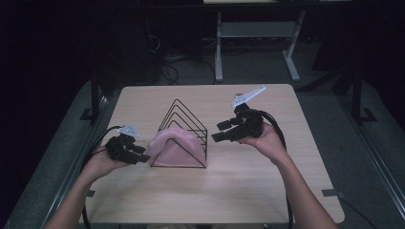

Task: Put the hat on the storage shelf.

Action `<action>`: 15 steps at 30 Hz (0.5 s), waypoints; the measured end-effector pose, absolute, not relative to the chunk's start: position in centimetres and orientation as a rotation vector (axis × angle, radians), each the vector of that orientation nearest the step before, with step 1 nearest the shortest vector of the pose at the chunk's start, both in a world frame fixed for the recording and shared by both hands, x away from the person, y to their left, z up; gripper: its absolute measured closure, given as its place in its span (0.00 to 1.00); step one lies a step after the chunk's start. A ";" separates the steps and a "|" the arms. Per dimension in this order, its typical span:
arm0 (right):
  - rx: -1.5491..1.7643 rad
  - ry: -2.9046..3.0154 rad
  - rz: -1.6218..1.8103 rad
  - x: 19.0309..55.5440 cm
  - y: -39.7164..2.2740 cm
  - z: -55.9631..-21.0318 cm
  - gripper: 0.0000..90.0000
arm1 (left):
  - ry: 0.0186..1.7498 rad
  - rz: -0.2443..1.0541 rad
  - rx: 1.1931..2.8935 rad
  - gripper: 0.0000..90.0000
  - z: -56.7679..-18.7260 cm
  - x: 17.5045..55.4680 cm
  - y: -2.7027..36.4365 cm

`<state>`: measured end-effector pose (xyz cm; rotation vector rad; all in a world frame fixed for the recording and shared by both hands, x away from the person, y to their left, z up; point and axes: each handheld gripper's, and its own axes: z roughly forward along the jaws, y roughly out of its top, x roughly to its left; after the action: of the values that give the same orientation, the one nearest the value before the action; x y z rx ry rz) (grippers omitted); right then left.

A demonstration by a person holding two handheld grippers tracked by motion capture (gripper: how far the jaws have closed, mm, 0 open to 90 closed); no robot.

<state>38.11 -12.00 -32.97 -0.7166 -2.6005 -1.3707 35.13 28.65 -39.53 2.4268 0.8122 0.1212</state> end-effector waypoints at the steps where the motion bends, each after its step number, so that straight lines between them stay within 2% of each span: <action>1: -0.736 -2.601 -1.374 38.0 -12.4 -33.2 0.42 | 0.809 0.121 2.427 0.61 -39.5 35.1 28.7; 11: -0.834 -2.597 -1.370 37.9 -14.8 -34.2 0.39 | 0.820 0.119 2.417 0.59 -39.5 34.7 29.4; 13: -0.874 -2.585 -1.374 37.8 -15.5 -34.6 0.38 | 0.841 0.140 2.407 0.53 -39.4 34.6 29.4; 15: -0.900 -2.584 -1.372 37.7 -16.0 -34.9 0.37 | 0.845 0.150 2.402 0.51 -39.3 34.5 29.4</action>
<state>37.75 -16.03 -34.91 -0.9005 -2.5835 -1.3717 34.50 29.43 -39.32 2.4018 0.8448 0.1497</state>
